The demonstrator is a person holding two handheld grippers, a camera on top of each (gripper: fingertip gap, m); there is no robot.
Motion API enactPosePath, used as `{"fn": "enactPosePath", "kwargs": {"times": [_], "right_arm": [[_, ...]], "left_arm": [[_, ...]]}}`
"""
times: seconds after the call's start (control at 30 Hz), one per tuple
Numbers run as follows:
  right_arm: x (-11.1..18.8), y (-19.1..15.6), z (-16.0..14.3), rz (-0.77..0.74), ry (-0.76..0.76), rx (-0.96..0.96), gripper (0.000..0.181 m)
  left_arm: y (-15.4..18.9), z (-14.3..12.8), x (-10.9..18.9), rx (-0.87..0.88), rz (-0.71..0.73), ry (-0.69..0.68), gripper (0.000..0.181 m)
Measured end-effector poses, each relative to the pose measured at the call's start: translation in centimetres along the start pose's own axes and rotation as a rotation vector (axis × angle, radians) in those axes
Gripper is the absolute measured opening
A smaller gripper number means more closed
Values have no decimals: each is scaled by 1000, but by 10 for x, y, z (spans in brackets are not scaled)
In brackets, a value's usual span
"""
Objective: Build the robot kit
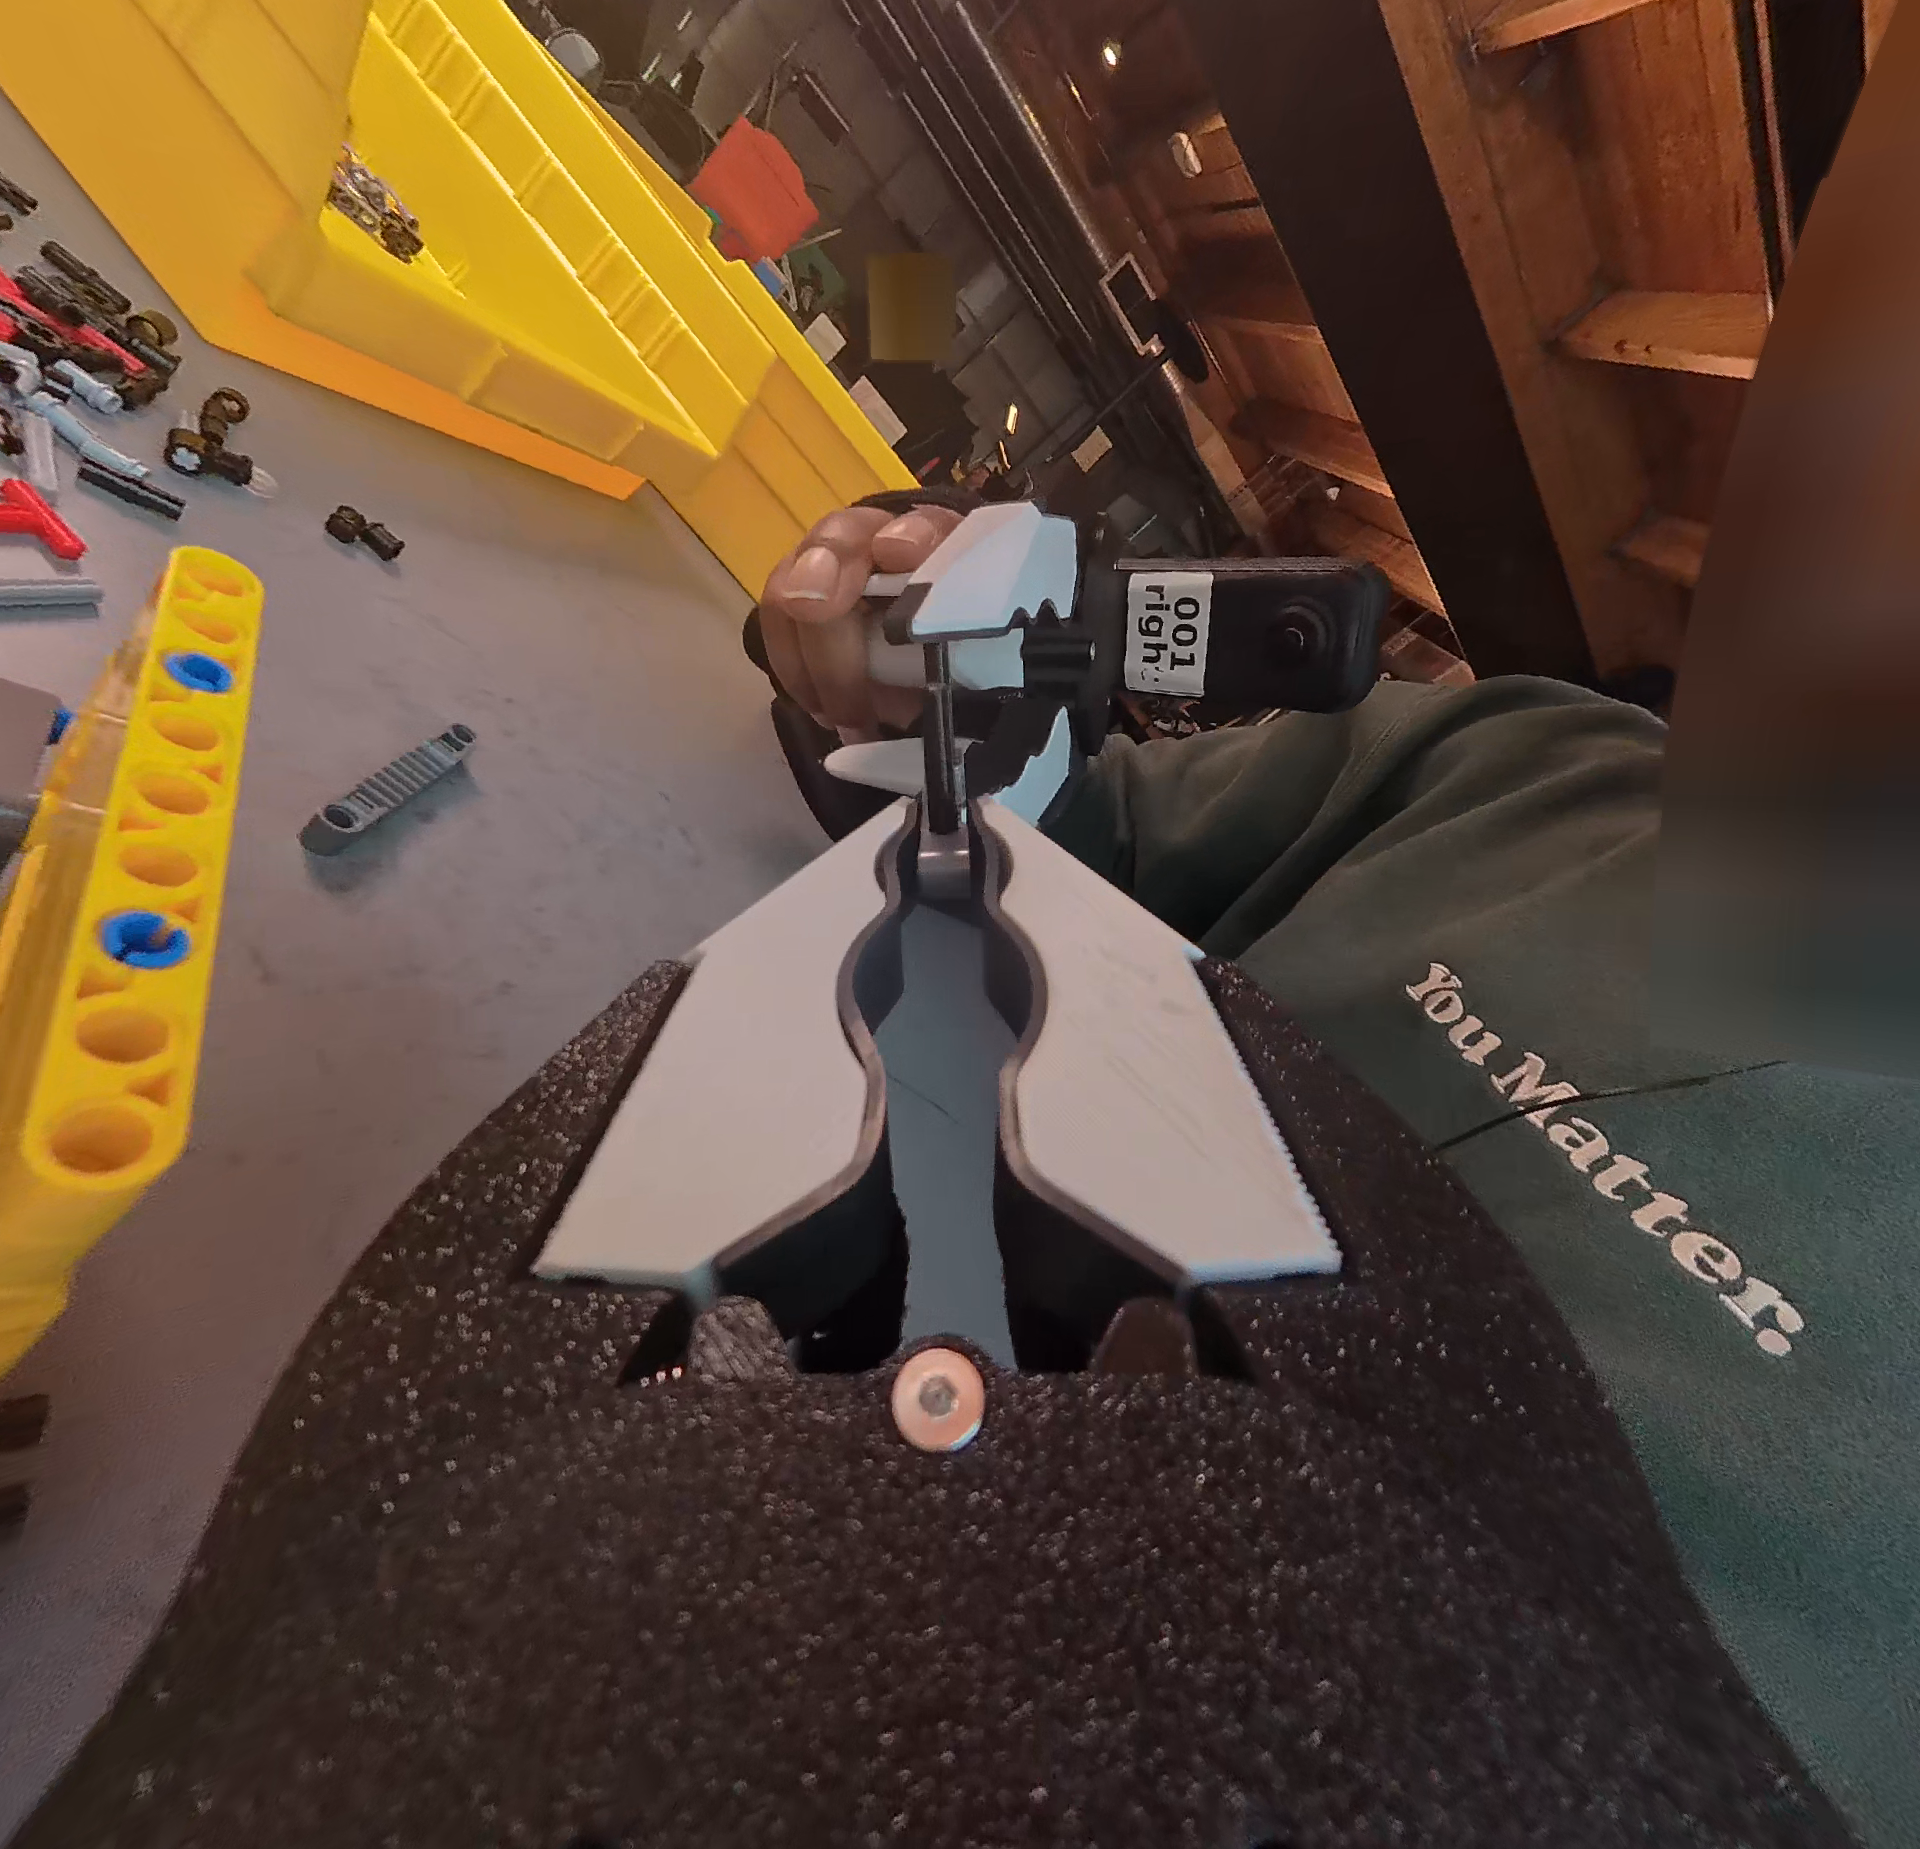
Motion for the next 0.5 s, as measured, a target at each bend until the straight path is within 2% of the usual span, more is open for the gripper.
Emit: {"fn": "enactPosePath", "kwargs": {"times": [0.23,0.5], "right_arm": [[2,-4,-2,74,-5,-9,33],[1,-1,-1,75,1,-80,32]], "left_arm": [[-4,1,5,75,-11,16,5],[-4,2,6,107,-17,49,5]]}}
Point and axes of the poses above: each gripper's, where its closed fingertips meet, x back along the fingers, z out of its top, y = z × x across the jaws, the point moved 8 cm from there along x, back along the fingers, and after that the axes turned 6 degrees about -x, right-handed, at the moved point
